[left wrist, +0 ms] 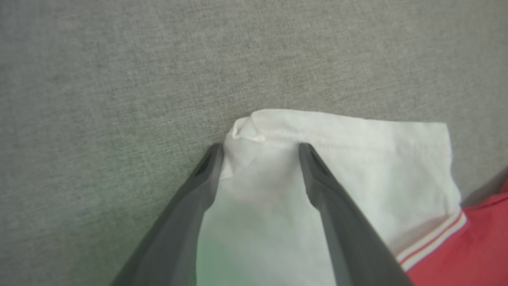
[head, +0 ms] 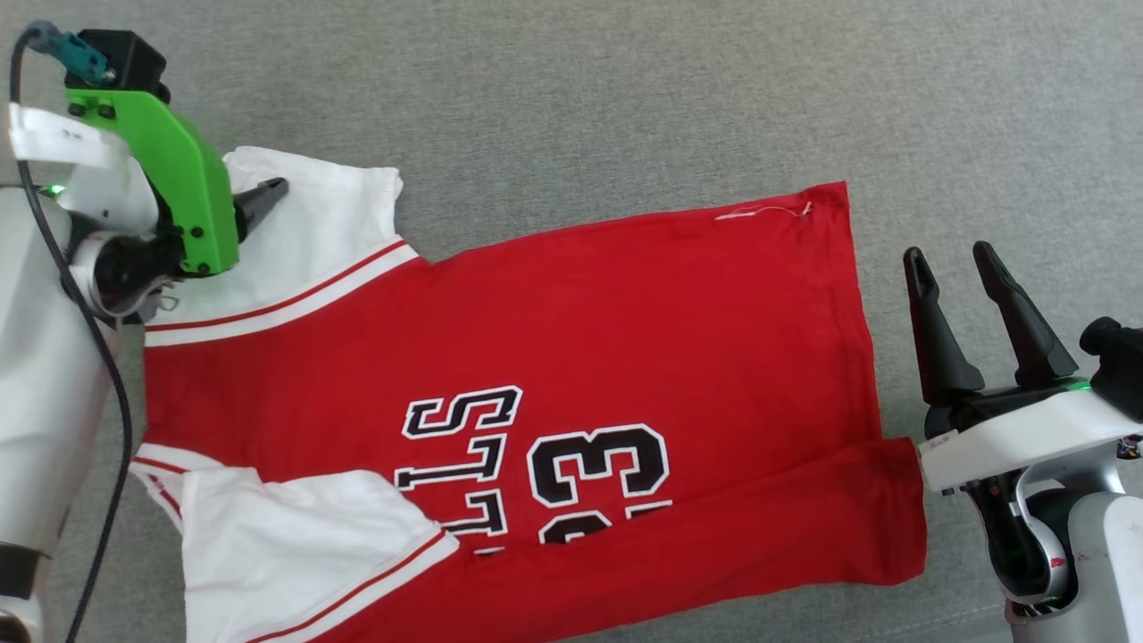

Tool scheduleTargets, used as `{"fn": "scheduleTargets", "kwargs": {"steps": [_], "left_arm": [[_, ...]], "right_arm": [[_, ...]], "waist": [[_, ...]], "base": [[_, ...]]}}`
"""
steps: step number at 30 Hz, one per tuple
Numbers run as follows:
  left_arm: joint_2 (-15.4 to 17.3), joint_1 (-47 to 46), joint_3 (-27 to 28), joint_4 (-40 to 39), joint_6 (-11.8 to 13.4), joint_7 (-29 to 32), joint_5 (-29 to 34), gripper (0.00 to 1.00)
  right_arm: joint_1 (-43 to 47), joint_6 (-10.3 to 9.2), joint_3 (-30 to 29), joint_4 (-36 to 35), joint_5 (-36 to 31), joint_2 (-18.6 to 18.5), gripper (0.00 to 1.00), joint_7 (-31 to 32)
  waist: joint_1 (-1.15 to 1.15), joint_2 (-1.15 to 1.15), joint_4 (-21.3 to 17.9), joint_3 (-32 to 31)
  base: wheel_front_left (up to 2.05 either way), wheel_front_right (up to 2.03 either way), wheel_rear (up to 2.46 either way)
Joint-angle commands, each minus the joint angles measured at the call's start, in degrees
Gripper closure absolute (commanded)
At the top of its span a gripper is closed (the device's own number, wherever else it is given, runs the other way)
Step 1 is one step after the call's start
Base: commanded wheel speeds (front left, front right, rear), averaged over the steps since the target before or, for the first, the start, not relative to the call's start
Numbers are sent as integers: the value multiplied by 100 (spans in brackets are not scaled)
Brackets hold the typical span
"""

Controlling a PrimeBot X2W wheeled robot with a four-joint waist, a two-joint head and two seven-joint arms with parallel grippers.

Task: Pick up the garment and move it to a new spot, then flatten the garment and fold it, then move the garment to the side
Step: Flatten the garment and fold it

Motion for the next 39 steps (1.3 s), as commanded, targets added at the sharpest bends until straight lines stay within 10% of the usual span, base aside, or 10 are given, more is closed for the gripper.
{"fn": "scheduleTargets", "kwargs": {"steps": [1,3,5,16,28,39], "left_arm": [[9,111,-208,137,-32,302,-61,0],[62,208,-387,212,-34,589,-44,17],[56,322,-476,207,-35,639,-50,100],[-137,392,-652,152,41,-185,274,100],[-506,280,-559,-731,149,-1182,364,100],[-595,647,-527,-1562,337,-1556,341,100]], "right_arm": [[-93,-2,-14,52,80,1,0,-70],[-89,-2,-41,132,144,10,0,-112],[-76,-2,-74,228,215,6,0,-117],[-475,-2,-288,829,766,-385,0,151],[-1904,-2,659,2084,1649,-1494,0,2465],[-2491,-2,1422,3275,1799,-1680,0,4373]], "waist": [[-1,0,-159,147],[-1,0,-193,155],[-1,0,-205,150],[-1,0,30,-54],[-1,0,755,-278],[-1,0,1179,-194]], "base": [[0,0,0],[0,0,0],[0,0,0],[0,0,0],[0,0,0],[0,0,0]]}}
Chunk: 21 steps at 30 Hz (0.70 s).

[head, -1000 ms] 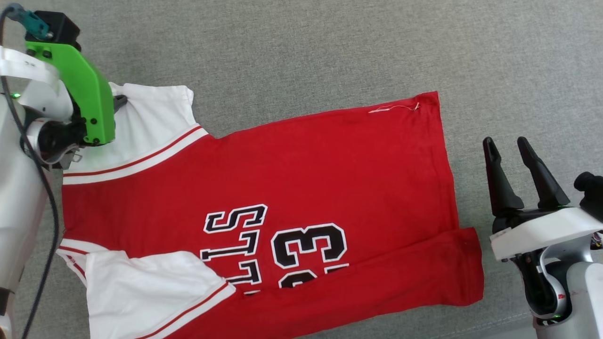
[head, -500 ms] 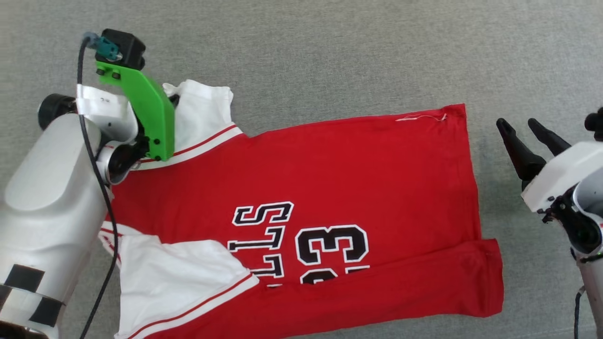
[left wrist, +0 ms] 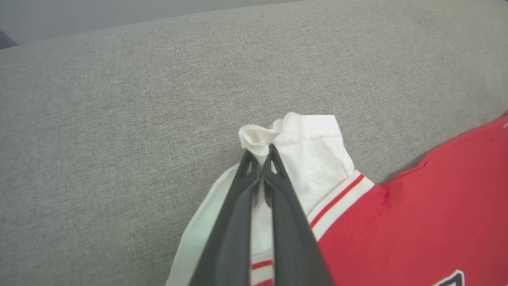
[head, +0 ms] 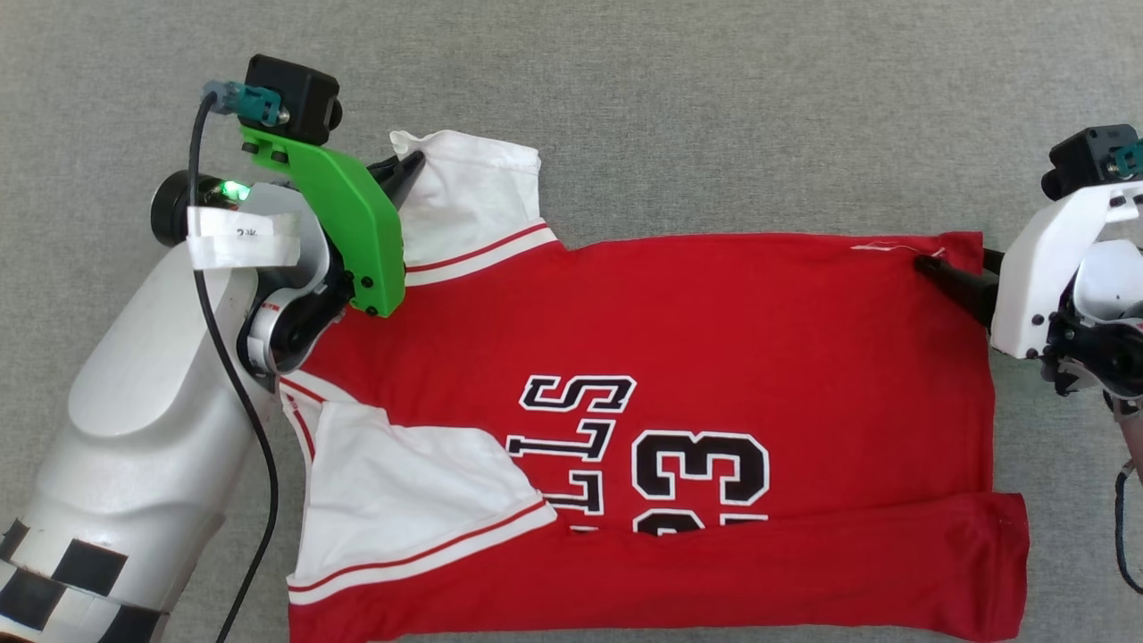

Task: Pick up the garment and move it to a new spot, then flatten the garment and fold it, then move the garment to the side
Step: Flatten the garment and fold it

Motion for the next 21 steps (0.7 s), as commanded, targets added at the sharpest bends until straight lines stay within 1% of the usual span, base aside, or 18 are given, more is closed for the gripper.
{"fn": "scheduleTargets", "kwargs": {"steps": [1,3,4,5,8,14,17,21], "left_arm": [[13,113,2,-64,48,-49,-39,100],[28,200,-7,-142,55,-74,-54,100],[34,230,-14,-173,44,-96,-57,100],[42,265,-12,-205,38,-137,-59,100],[56,368,2,-235,36,-245,-73,100],[107,600,101,-286,65,-513,-134,100],[184,818,160,-356,106,-622,-180,100],[353,1339,292,-566,206,-750,-336,100]], "right_arm": [[167,-2,162,270,11,96,40,349],[220,-2,161,429,20,164,92,662],[237,-2,143,464,2,183,98,739],[246,-2,108,475,-12,208,100,778],[228,-2,-46,447,-19,234,100,810],[230,-2,-676,85,-131,205,100,336],[422,-2,-955,-147,-247,218,100,114],[933,-2,-1301,-575,-415,325,100,-108]], "waist": [[0,0,85,2],[0,0,110,-29],[0,0,115,-50],[0,0,118,-74],[0,0,117,-182],[0,0,177,-569],[0,0,207,-832],[0,0,225,-1210]], "base": [[0,0,0],[0,0,0],[0,0,0],[0,0,0],[0,0,0],[0,0,0],[0,0,0],[0,0,0]]}}
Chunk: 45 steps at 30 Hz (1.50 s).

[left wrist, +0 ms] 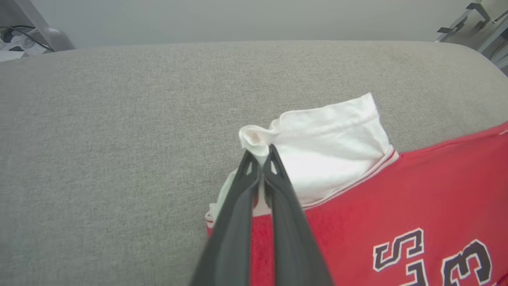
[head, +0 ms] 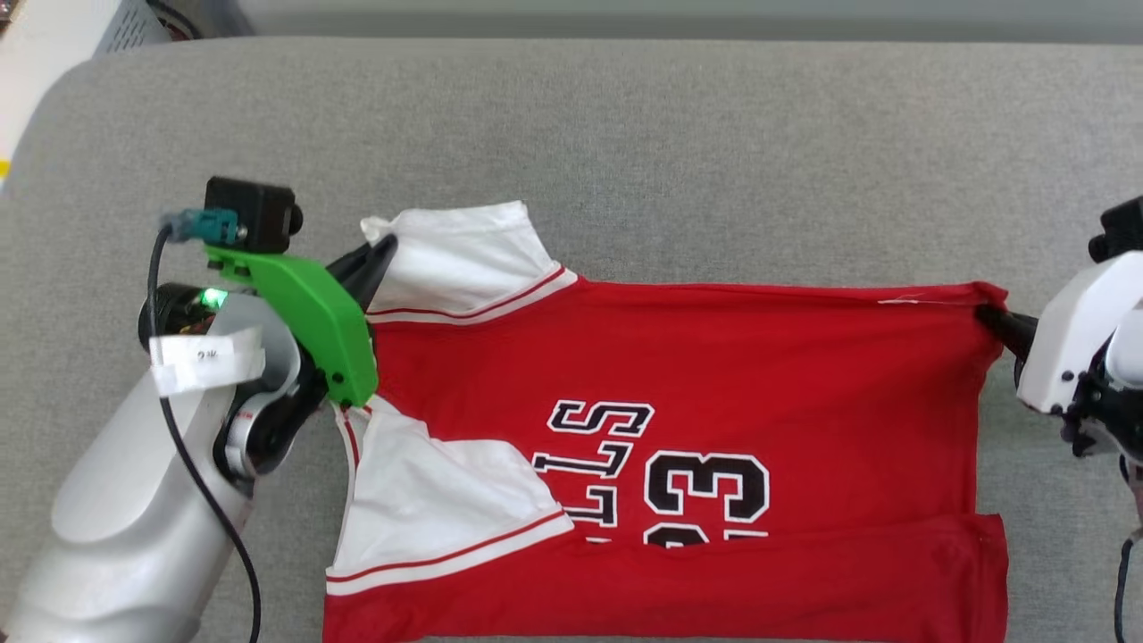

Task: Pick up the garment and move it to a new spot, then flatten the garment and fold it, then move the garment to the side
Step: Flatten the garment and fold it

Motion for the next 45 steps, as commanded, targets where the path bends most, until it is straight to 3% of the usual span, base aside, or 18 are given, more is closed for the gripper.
{"fn": "scheduleTargets", "kwargs": {"steps": [1,9,15,21,22,23,24,25,26,27,28,29,38,45], "left_arm": [[97,273,71,-83,83,-66,-88,100],[405,1889,328,-852,553,-307,-452,100],[308,3008,337,-1149,866,-368,-809,100],[99,3585,255,-893,825,-358,-1157,100],[81,3615,222,-791,805,-390,-1135,100],[45,3635,191,-708,779,-388,-1148,100],[-7,3639,167,-600,736,-422,-1159,100],[-42,3620,157,-520,702,-479,-1142,100],[-92,3586,150,-430,667,-544,-1129,100],[-129,3552,133,-359,640,-578,-1113,71],[-162,3481,120,-274,619,-651,-1057,27],[-211,3406,128,-203,600,-751,-1016,0],[-301,2912,218,28,450,-1723,-482,0],[-267,2667,304,-151,568,-2760,210,0]], "right_arm": [[248,-4,-66,-123,-87,50,100,-74],[1624,-4,-377,-878,-356,435,100,-393],[2476,-4,-680,-1113,-486,821,100,-567],[3112,-4,-942,-1172,-631,1166,100,-699],[3188,-4,-954,-1163,-635,1231,91,-744],[3236,-4,-970,-1153,-629,1290,64,-797],[3299,-4,-989,-1111,-629,1353,53,-839],[3336,-4,-984,-1089,-632,1390,0,-876],[3354,-4,-989,-1071,-620,1427,0,-981],[3363,-4,-997,-1054,-605,1456,0,-1068],[3379,-4,-995,-1048,-597,1491,0,-1161],[3389,-4,-1002,-1067,-591,1522,0,-1281],[3579,-4,-1253,-1723,-618,1652,0,-1747],[3607,-4,-1631,-2223,-887,1632,0,-1194]], "waist": [[0,0,33,-413],[0,0,57,-843],[0,0,90,-947],[0,0,114,-989],[0,0,112,-990],[0,0,110,-993],[0,0,107,-998],[0,0,104,-1000],[0,0,103,-997],[0,0,105,-1001],[0,0,105,-1008],[0,0,108,-1018],[0,0,87,-1228],[0,0,-11,-1389]], "base": [[0,0,0],[0,0,0],[0,0,0],[0,0,0],[0,0,0],[0,0,0],[0,0,0],[0,0,0],[0,0,0],[0,0,0],[0,0,0],[0,0,0],[0,0,0],[0,0,0]]}}
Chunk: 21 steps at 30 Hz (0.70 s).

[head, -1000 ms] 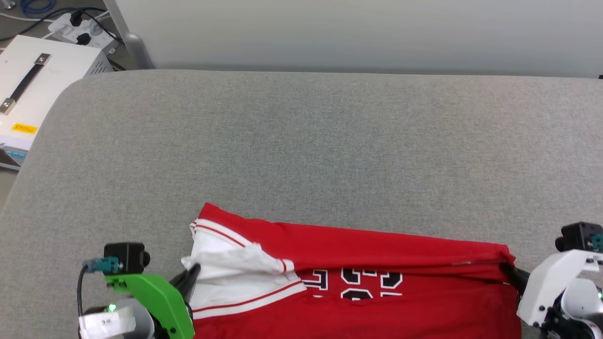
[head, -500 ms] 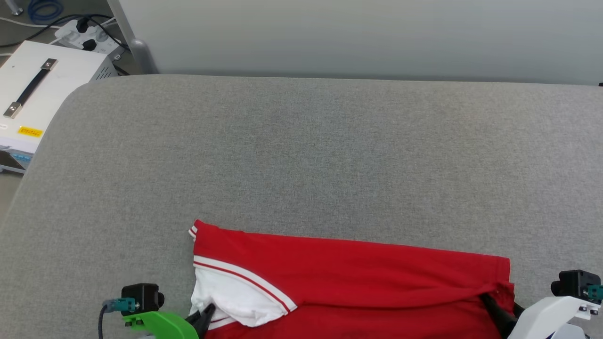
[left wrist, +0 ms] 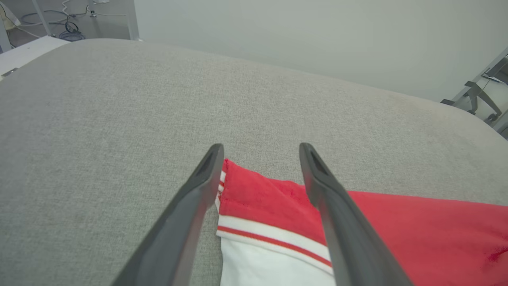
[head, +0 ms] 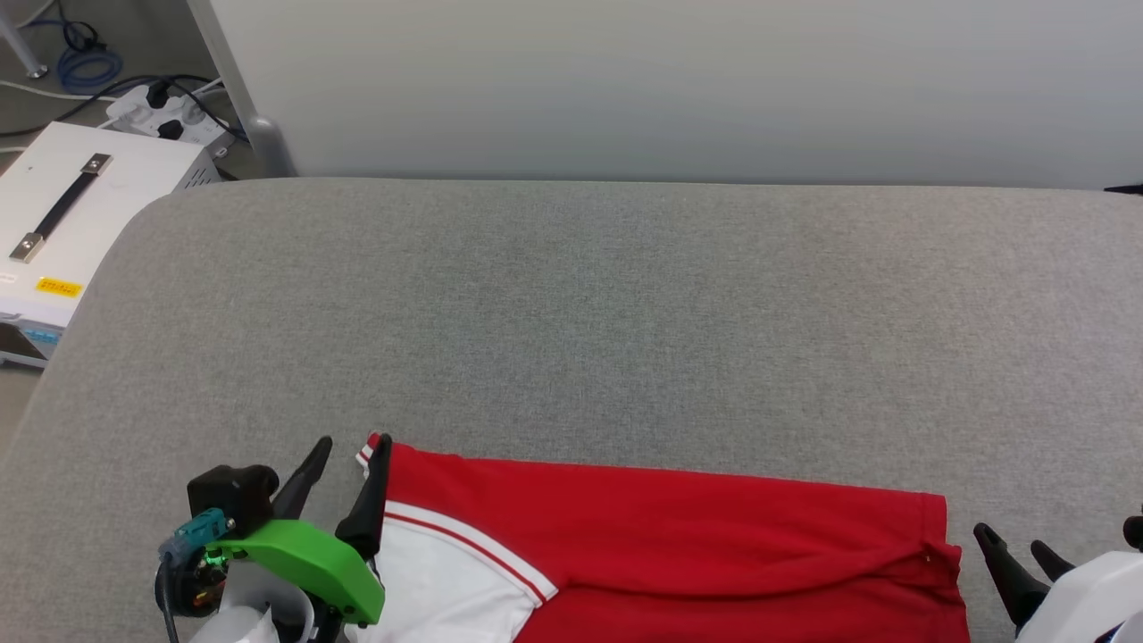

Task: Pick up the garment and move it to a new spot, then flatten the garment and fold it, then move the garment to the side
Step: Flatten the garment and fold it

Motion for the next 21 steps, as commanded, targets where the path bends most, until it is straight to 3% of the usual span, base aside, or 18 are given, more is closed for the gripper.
{"fn": "scheduleTargets", "kwargs": {"steps": [1,10,21], "left_arm": [[18,-118,25,-63,80,-128,188,0],[-163,-155,149,-757,517,-351,1114,0],[-263,-98,65,-1390,809,-344,1520,0]], "right_arm": [[7,-3,-53,-40,-60,-52,0,138],[-337,-3,125,244,11,-431,0,861],[-467,-3,627,1025,261,-386,0,1305]], "waist": [[0,0,-30,-44],[0,0,141,95],[0,0,377,456]], "base": [[0,0,0],[0,0,0],[0,0,0]]}}
